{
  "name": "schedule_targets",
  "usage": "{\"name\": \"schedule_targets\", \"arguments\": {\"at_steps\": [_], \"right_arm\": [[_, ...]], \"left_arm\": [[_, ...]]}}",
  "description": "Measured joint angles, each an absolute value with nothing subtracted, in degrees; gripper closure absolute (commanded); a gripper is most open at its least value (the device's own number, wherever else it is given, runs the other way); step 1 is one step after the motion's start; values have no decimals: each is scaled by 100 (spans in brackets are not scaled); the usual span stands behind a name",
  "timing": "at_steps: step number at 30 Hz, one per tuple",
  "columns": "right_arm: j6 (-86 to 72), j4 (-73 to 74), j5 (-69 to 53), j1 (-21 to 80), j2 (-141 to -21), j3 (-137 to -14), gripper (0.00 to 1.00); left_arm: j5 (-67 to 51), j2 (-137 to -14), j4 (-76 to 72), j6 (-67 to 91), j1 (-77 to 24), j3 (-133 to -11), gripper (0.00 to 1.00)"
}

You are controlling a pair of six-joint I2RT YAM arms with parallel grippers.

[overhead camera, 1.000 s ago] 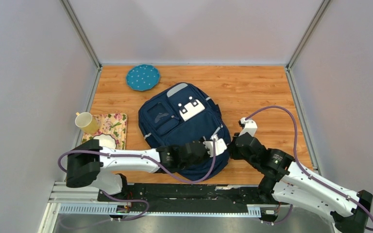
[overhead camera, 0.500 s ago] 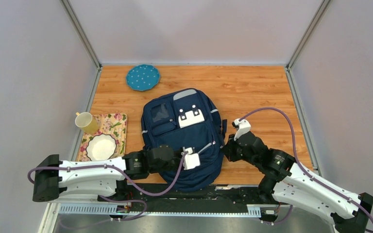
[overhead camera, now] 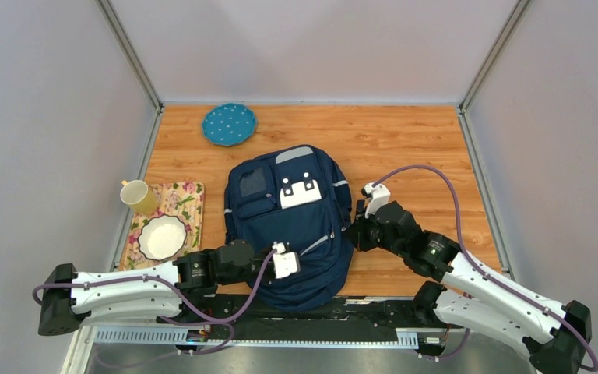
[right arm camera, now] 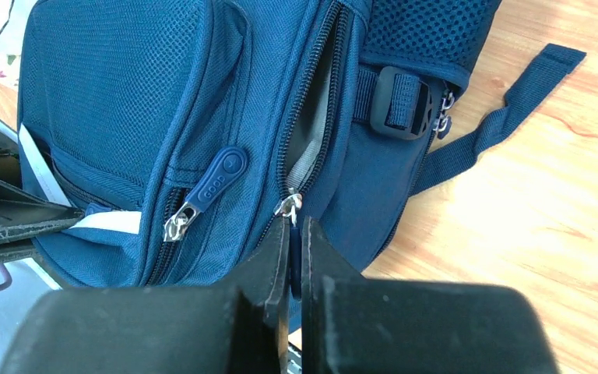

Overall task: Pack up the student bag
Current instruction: Zip the student bag at the center of the board.

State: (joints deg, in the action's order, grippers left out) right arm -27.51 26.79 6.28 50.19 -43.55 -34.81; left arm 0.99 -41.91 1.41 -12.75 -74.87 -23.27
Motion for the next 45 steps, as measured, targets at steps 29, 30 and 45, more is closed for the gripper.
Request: {"name": "schedule_targets", "arguments": {"at_steps": [29, 30, 45], "right_arm": [[-2467, 2193, -314, 4366, -5059, -3789, 100], [-2453, 2204, -377, 4348, -5061, -3806, 100], [-2403, 2873, -436, 5107, -5183, -3983, 100]], "left_arm": [[644, -3695, 150, -1048, -7491, -2167, 100], [650, -3684, 158, -1041, -7491, -2167, 100], [880, -3520, 600, -891, -7518, -2167, 100]]}}
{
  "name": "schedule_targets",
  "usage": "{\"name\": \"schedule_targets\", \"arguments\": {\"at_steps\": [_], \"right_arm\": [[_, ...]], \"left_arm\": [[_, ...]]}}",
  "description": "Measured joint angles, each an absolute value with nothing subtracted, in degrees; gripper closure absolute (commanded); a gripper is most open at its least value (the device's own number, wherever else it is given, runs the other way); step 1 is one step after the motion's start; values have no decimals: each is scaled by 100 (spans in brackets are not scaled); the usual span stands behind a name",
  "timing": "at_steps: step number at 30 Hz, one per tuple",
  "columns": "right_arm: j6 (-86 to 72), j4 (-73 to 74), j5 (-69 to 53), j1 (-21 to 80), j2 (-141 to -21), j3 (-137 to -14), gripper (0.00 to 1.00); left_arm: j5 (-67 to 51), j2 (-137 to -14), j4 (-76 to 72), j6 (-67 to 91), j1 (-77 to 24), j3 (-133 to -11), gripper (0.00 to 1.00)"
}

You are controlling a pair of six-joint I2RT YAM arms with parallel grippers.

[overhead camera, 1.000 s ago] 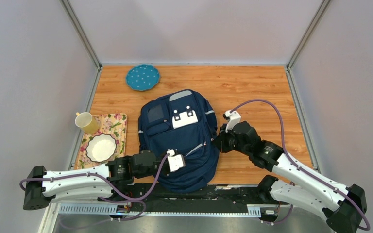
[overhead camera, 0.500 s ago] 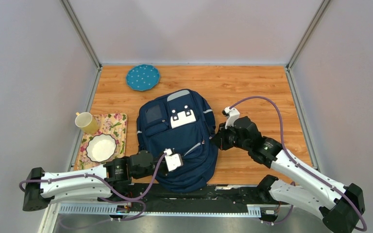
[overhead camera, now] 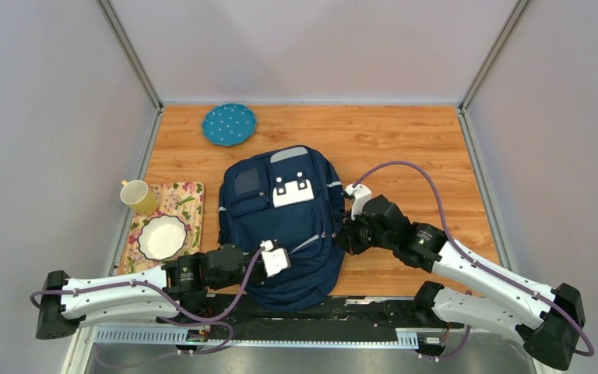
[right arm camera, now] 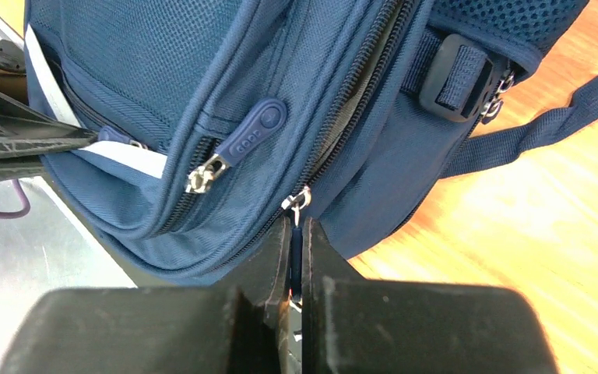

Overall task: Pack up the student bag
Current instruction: Zip the student bag at the center of the board.

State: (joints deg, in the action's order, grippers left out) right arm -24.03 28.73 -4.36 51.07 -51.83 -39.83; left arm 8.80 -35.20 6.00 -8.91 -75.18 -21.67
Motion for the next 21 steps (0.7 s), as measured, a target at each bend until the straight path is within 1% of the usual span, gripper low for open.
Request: {"name": "schedule_targets", "arguments": {"at_steps": [9, 21], "right_arm": [[-2366, 2508, 119, 5188, -5207, -4001, 100], [-2171, 2003, 263, 4823, -5756, -4163, 100]], "left_arm": [[685, -2698, 1015, -934, -7312, -2104, 100], [541, -2788, 1035, -930, -7290, -2104, 100]]}}
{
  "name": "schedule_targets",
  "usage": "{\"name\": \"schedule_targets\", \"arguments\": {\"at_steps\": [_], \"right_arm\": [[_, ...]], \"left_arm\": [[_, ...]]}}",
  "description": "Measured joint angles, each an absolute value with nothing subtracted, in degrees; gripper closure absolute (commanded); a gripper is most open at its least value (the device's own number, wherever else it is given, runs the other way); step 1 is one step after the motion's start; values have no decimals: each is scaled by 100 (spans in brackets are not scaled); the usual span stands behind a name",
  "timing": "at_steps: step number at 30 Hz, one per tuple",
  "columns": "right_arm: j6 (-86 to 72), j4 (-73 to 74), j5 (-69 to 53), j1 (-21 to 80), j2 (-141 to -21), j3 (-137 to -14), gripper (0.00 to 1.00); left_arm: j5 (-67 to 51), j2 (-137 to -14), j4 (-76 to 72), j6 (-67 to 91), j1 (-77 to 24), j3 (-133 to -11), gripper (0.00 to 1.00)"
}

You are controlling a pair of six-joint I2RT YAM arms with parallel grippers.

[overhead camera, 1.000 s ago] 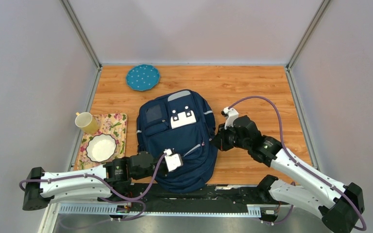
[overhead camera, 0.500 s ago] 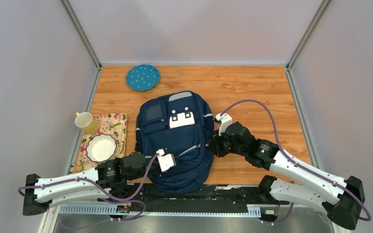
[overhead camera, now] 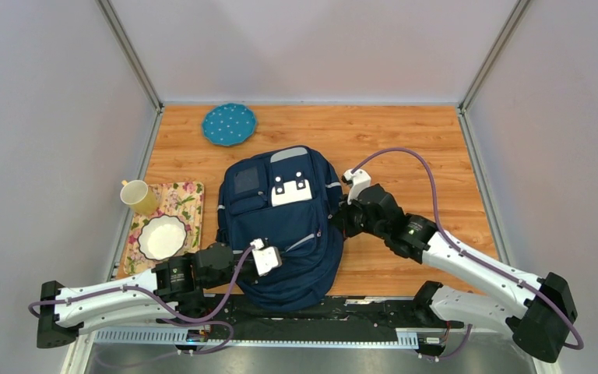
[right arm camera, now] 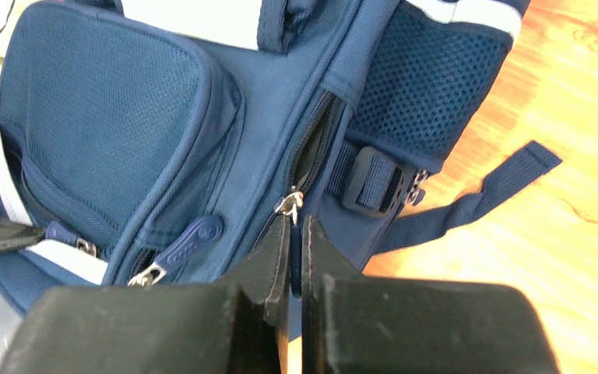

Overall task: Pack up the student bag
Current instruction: Zip the student bag at the center of the board.

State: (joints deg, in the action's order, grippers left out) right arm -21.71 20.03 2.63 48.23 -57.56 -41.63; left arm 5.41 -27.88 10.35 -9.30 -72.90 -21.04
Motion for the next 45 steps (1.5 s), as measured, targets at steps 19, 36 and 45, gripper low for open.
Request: {"name": "schedule_targets", "arguments": {"at_steps": [19, 36, 45], "right_arm": [[-2150, 1712, -338, 4169, -6434, -4508, 100], [-2554, 1332, -642, 3972, -6501, -4471, 100], [-1660, 2018, -1356, 3988, -6088, -4469, 100]], "left_arm": [[569, -2818, 950, -928, -7258, -2104, 100], [652, -2799, 904, -928, -7212, -2104, 100], [543, -2683, 1181, -926, -7247, -2104, 100]]}}
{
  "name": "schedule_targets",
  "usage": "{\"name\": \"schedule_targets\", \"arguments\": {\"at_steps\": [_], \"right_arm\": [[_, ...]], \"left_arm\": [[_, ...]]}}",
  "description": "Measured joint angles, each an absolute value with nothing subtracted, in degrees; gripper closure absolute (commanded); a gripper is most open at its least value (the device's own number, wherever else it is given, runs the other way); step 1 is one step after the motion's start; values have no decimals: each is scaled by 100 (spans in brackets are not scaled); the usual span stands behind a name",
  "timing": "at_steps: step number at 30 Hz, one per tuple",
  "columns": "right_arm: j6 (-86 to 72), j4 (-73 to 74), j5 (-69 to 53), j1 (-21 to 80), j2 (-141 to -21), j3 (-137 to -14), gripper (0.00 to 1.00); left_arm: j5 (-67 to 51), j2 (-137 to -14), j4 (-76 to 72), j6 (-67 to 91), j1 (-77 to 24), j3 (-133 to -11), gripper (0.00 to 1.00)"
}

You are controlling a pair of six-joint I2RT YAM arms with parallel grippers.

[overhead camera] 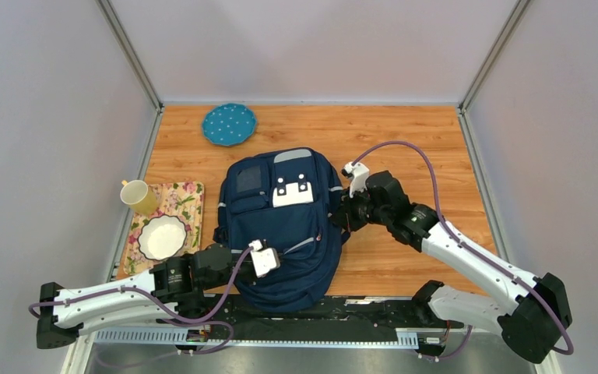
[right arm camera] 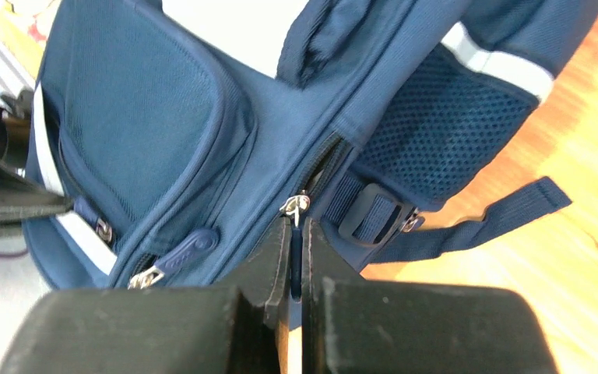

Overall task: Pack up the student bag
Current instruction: Zip the student bag at the center of the board.

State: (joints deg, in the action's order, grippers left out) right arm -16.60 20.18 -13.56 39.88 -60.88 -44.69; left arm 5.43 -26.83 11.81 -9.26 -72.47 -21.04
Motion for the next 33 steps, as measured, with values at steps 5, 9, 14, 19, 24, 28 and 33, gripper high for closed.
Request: {"name": "schedule_targets", "arguments": {"at_steps": [5, 9, 14, 19, 24, 28, 33], "right_arm": [[-1439, 2561, -1564, 4292, -6038, -4504, 100], [-1367, 3218, -1406, 4829, -6274, -4781, 100], [-1417, 3448, -792, 5124, -6206, -4803, 100], [-1597, 3188, -698, 4466, -5968, -4954, 100], [-1625, 2674, -1616, 3699, -6097, -4958, 100], [-1470, 2405, -1935, 3391, -6751, -5140, 100], [-1354, 2270, -1984, 3301, -7046, -5214, 100]], "left_arm": [[545, -2661, 1227, -902, -7253, -2104, 100], [567, -2593, 1249, -843, -7253, -2104, 100], [550, -2502, 1271, -823, -7249, -2071, 100], [478, -2460, 1142, -821, -7225, -2060, 100], [497, -2462, 829, -779, -7155, -2060, 100], [410, -2458, 875, -773, -7153, -2003, 100], [322, -2499, 910, -775, -7155, -1992, 100]]}}
